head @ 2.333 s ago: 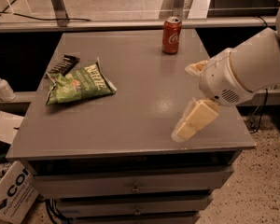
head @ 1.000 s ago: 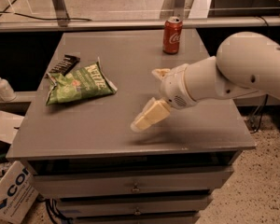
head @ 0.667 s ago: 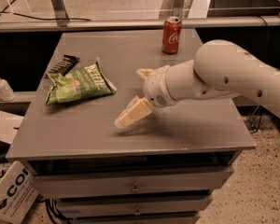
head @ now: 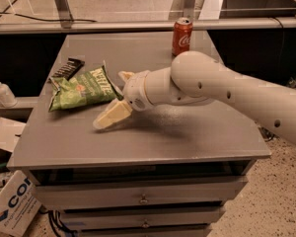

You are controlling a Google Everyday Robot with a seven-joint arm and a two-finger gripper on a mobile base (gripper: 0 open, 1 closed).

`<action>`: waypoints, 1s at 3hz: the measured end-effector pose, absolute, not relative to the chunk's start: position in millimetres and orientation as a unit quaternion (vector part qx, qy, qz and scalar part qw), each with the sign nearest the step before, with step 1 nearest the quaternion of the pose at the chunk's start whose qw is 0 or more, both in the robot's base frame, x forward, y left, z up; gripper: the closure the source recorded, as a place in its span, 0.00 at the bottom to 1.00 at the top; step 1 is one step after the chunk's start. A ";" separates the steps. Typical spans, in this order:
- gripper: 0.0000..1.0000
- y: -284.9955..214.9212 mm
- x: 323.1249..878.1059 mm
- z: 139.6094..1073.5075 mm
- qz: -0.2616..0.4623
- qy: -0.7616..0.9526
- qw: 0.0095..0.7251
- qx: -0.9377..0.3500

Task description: Move green jalapeno chip bag near coke can

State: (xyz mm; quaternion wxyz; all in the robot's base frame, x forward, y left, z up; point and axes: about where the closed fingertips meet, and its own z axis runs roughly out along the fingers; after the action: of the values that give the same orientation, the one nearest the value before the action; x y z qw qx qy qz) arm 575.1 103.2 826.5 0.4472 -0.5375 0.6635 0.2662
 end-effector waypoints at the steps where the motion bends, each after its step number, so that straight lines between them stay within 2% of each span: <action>1: 0.00 133.8 589.4 831.2 0.281 0.653 0.458 -0.533; 2: 0.18 152.8 597.7 835.2 0.288 0.655 0.460 -0.526; 3: 0.40 153.8 598.4 834.4 0.288 0.664 0.459 -0.515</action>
Offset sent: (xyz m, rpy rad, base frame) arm 0.0348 0.0681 0.0131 0.0759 0.0206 -0.0105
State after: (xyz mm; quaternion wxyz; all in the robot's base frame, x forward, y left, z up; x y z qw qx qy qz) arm 598.4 153.8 834.4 0.4593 -0.5155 0.6636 0.2880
